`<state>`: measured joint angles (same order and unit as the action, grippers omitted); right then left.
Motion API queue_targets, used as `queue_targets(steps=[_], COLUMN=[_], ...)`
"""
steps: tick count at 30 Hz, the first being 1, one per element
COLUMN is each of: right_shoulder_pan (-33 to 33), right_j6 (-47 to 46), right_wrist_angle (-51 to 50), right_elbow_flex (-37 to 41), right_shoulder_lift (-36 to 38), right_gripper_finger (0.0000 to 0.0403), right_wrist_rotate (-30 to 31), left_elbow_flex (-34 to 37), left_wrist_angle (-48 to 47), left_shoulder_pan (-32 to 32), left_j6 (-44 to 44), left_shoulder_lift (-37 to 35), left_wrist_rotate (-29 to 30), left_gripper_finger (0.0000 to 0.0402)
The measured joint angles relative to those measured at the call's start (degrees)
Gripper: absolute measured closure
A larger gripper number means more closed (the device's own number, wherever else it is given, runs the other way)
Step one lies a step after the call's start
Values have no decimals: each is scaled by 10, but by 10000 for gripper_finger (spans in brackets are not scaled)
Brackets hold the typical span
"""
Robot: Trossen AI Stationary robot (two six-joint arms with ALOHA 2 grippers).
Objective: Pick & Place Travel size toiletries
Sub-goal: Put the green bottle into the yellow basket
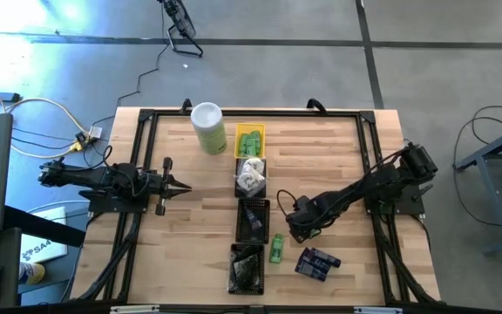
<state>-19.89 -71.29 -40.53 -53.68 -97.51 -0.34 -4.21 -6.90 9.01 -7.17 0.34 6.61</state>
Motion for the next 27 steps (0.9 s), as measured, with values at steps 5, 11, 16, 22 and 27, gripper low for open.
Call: queue_targets(steps=[5, 11, 16, 22, 27], right_shoulder_pan=[0, 0, 0, -1, 0], right_j6=[-5, -5, 4, 5, 6], right_wrist_angle=[25, 26, 27, 27, 26], right_elbow_flex=[14, 15, 15, 16, 17], right_shoulder_lift=[1, 2, 1, 1, 1], right_gripper_finger=[120, 120, 122, 144, 175], right_wrist_rotate=[0, 2, 7, 13, 14], left_elbow_flex=[0, 0, 0, 0, 0], left_wrist_angle=[0, 0, 0, 0, 0], left_shoulder_pan=[0, 0, 0, 0, 0], left_j6=[0, 0, 0, 0, 0], left_shoulder_lift=[0, 0, 0, 0, 0], left_wrist_rotate=[0, 0, 0, 0, 0], left_gripper_finger=[378, 378, 378, 378, 378])
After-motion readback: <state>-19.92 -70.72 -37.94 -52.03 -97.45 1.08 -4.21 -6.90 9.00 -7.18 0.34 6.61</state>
